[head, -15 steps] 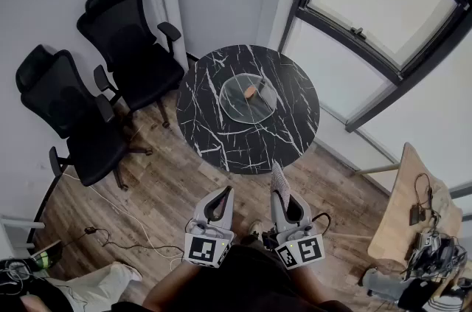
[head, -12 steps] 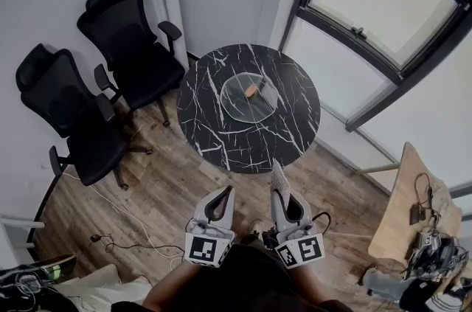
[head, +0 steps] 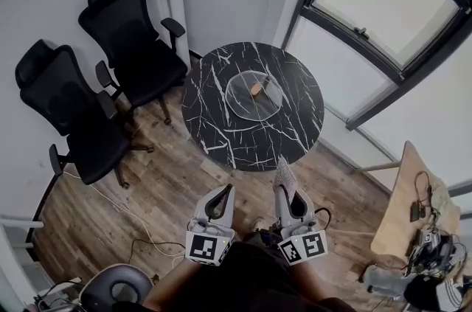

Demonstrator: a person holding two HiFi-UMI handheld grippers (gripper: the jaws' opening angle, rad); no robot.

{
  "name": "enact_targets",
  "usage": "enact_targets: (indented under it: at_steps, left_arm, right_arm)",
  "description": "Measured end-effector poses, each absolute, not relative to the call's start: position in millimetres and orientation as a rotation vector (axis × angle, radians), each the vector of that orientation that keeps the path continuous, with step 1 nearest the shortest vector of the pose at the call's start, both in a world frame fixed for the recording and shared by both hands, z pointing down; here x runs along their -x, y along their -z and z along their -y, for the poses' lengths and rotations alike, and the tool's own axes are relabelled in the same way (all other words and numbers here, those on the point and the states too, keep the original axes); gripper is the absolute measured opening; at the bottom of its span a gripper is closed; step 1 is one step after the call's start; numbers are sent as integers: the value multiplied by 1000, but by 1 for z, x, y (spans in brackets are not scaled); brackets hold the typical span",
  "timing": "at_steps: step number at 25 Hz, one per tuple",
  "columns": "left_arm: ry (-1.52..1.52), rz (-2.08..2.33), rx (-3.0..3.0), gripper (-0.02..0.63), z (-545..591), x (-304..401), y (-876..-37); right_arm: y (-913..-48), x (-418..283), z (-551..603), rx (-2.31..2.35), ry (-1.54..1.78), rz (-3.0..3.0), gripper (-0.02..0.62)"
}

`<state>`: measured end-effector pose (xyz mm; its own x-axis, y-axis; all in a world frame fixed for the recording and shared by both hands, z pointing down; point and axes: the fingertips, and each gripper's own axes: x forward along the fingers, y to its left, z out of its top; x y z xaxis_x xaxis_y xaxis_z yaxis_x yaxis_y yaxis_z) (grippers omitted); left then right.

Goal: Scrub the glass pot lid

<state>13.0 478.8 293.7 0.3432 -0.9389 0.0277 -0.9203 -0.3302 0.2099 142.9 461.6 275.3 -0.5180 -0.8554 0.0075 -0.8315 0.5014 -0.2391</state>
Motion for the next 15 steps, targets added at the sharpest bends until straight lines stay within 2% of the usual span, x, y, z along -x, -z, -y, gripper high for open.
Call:
enact_targets:
  at_steps: [15]
  left_arm:
    - [106, 1648, -2437, 3, -454, 16, -315]
  right_arm:
    - [-294, -114, -439, 1544, 314, -2625, 75]
